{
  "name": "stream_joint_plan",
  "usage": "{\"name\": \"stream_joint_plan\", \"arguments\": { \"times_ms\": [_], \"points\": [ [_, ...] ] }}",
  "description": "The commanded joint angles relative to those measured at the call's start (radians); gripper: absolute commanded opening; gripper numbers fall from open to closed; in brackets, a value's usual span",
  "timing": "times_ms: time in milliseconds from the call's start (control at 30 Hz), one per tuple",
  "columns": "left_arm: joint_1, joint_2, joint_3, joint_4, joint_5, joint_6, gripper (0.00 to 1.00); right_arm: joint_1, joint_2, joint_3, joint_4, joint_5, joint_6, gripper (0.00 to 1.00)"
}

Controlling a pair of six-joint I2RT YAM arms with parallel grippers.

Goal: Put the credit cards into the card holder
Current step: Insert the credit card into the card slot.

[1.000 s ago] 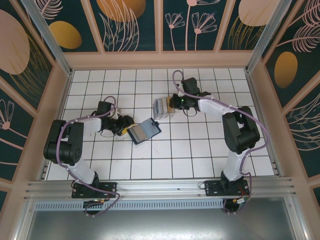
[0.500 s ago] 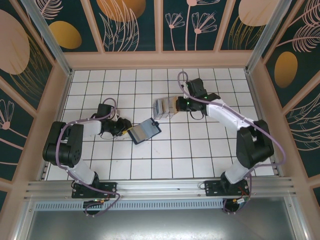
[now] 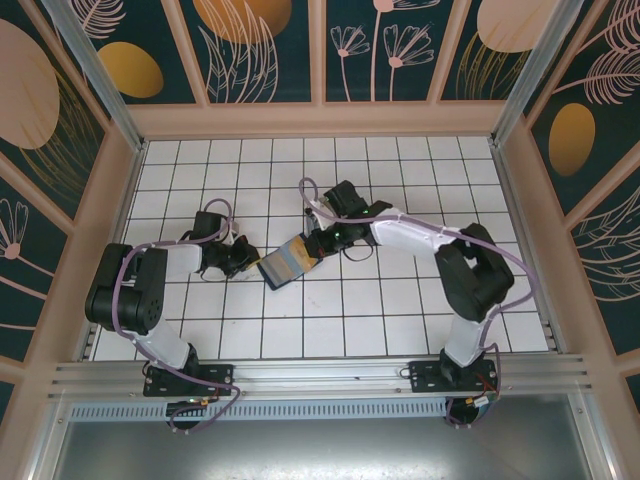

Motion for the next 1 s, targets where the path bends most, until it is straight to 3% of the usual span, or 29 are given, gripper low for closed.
{"name": "stream_joint_plan", "arguments": {
  "times_ms": [0, 100, 333, 467, 800, 900, 967],
  "points": [
    [-0.005, 0.037, 0.009, -0.055, 0.008, 0.031, 0.00, -0.004, 0.056, 0.072, -0.025, -0.102, -0.096, 0.00],
    [-0.006, 0.045, 0.037, -0.075, 0.040, 0.037, 0.02, -0.002, 0.111, 0.106, -0.054, -0.097, -0.118, 0.00],
    [-0.005, 0.039, 0.063, -0.113, 0.072, 0.040, 0.22, -0.044, 0.180, 0.107, -0.010, -0.122, -0.055, 0.00],
    [-0.003, -0.020, 0.034, -0.133, 0.065, 0.044, 0.32, -0.066, 0.201, 0.092, 0.008, -0.199, -0.056, 0.00],
    [-0.003, -0.066, -0.120, -0.007, 0.130, -0.045, 0.28, -0.067, 0.255, 0.107, 0.018, -0.292, -0.052, 0.00],
    [-0.003, -0.062, -0.129, 0.015, 0.129, -0.055, 0.20, -0.065, 0.265, 0.113, 0.018, -0.306, -0.043, 0.00],
    [-0.003, -0.054, -0.117, 0.013, 0.135, -0.052, 0.09, -0.065, 0.269, 0.109, 0.026, -0.315, -0.031, 0.00]
  ]
}}
